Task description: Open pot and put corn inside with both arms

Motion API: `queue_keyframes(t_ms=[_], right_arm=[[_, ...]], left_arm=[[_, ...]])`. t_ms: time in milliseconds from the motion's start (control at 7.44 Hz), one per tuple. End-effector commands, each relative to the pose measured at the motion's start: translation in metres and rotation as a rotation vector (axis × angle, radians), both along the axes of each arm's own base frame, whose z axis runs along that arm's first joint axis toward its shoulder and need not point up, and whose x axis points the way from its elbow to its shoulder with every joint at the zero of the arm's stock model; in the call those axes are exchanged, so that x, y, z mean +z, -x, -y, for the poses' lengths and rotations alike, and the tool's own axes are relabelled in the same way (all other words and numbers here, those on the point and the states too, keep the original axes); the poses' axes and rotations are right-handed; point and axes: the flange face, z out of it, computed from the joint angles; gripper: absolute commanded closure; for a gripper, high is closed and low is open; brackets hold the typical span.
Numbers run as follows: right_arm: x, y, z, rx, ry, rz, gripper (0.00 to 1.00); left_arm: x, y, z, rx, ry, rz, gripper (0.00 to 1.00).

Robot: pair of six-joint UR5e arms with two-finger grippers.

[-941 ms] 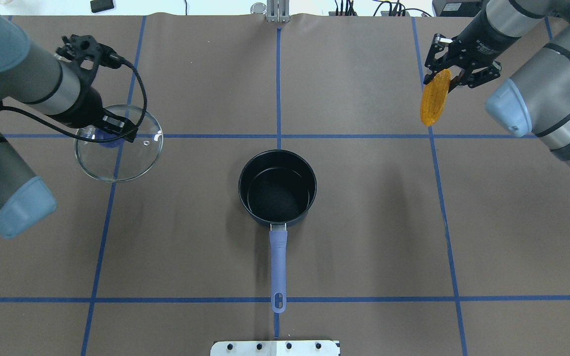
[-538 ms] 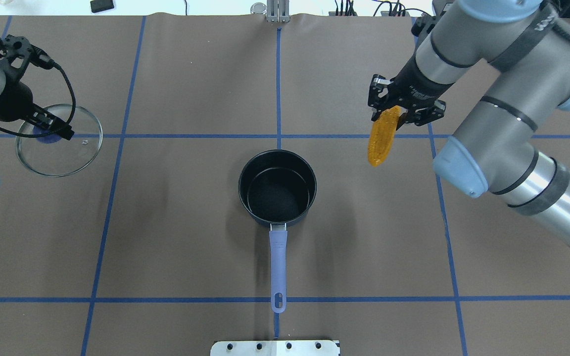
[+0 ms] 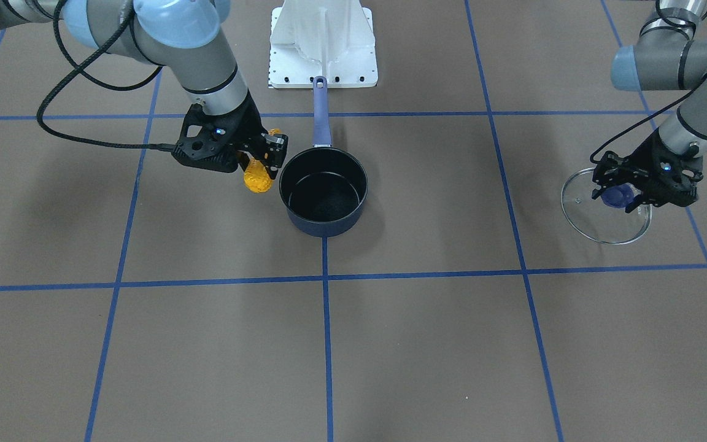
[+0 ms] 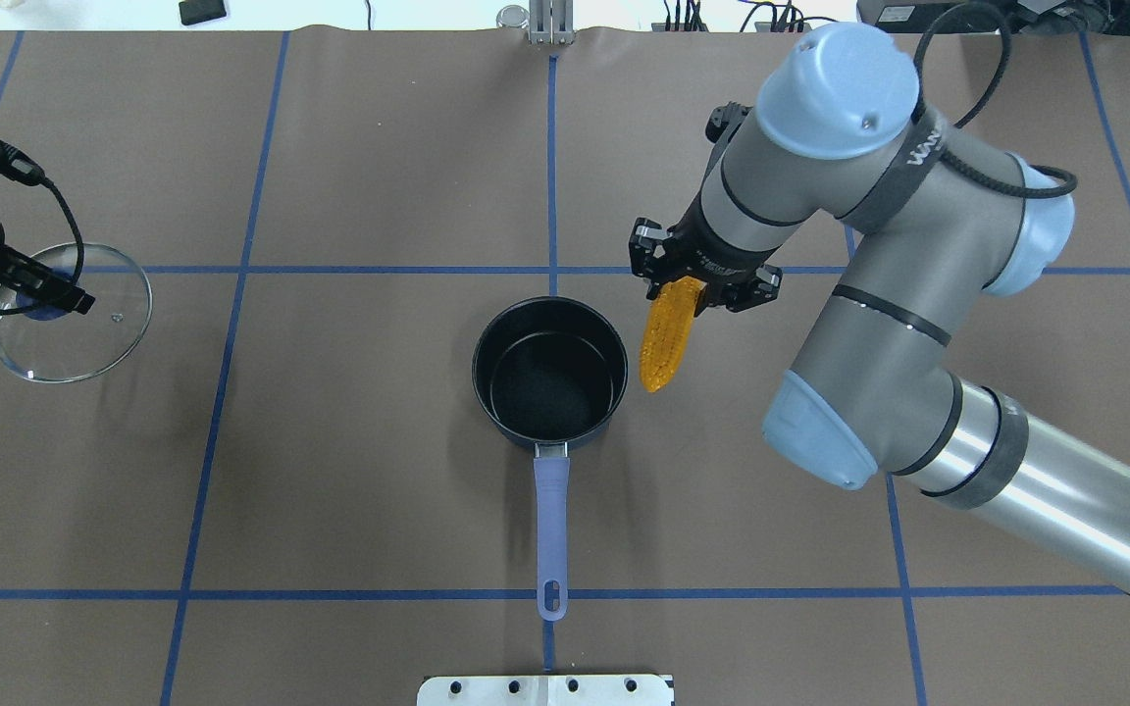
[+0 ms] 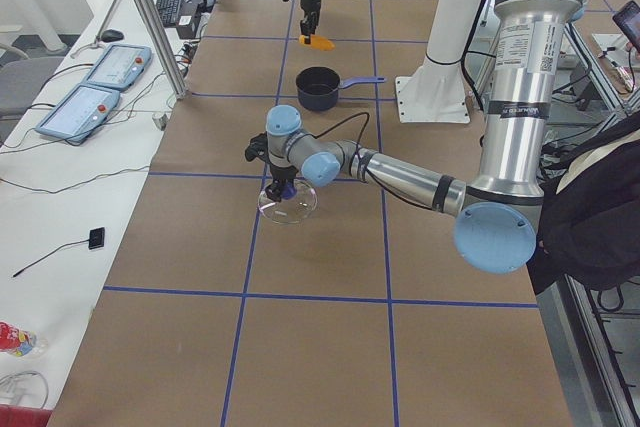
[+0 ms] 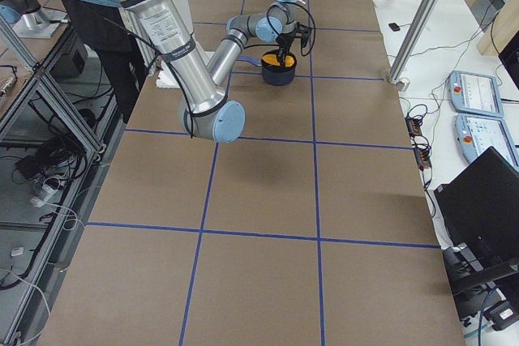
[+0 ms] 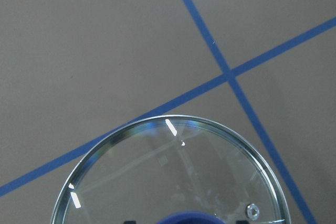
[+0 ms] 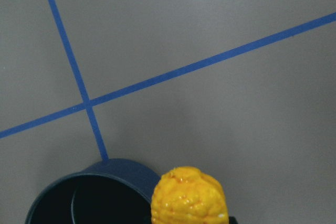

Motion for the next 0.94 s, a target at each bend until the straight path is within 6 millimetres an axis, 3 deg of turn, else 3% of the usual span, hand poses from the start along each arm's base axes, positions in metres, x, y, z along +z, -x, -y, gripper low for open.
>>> queue_keyframes(t_ms=[0, 403, 807], right_arm=[[-0.016, 0.023, -0.019, -0.022, -0.033, 0.009, 0.73], [-0.027, 0.045, -0.015, -0.026, -0.043, 0.000, 0.73], [-0.027, 0.048, -0.013, -0.029, -0.046, -0.004, 0.73]], left_arm=[[0.034, 0.008, -0.016, 0.007, 0.005, -0.010, 0.47], [0.048, 0.015, -0.031, 0.000, 0.008, -0.013, 0.46], [0.067, 0.009, -0.032, 0.012, 0.027, 0.011, 0.46]])
